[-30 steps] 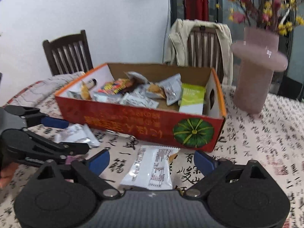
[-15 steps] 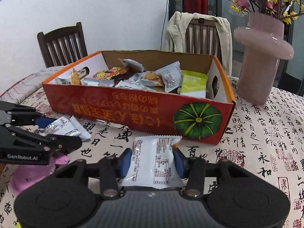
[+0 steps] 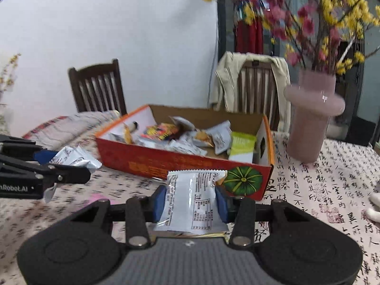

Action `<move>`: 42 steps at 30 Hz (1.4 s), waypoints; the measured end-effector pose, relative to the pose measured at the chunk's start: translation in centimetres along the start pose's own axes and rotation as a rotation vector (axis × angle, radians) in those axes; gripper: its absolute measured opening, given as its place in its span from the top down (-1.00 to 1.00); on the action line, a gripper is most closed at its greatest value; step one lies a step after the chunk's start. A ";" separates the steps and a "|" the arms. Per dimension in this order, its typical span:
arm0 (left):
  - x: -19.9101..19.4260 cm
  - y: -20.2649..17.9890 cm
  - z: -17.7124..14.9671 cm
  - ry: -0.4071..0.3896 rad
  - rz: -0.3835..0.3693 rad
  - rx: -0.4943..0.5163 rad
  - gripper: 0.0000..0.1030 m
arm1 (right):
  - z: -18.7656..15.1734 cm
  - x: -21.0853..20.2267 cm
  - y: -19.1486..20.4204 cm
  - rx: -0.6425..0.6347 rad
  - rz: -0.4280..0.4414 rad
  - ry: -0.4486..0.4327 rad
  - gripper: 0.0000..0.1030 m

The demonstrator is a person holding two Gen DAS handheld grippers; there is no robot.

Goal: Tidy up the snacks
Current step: 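Lift both white packets and carry them toward the orange box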

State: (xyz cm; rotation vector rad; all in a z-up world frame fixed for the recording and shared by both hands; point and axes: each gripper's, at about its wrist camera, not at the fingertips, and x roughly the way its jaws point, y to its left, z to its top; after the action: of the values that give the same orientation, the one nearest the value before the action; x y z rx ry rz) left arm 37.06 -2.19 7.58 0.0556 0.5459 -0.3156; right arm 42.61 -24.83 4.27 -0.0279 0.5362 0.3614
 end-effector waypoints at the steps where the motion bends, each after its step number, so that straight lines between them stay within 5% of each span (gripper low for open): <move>1: -1.1 -0.3 -0.4 -0.005 0.001 -0.016 0.21 | -0.1 -1.0 0.2 0.001 0.008 -0.013 0.16; 10: -8.7 -3.3 -5.8 -0.045 0.091 -0.154 0.21 | -4.2 -10.2 2.5 -0.014 0.086 -0.071 0.16; 19: -12.2 -5.8 -9.3 -0.012 0.130 -0.164 0.21 | -8.5 -15.8 3.5 -0.041 0.084 -0.078 0.16; 42: -12.2 -5.7 -8.4 -0.039 0.110 -0.144 0.20 | -9.4 -17.4 4.6 -0.051 0.092 -0.081 0.15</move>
State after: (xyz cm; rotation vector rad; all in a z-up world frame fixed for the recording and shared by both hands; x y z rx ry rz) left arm 21.23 -3.02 6.95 -0.0591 0.5239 -0.1694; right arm 22.51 -27.42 5.31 -0.0378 0.4486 0.4645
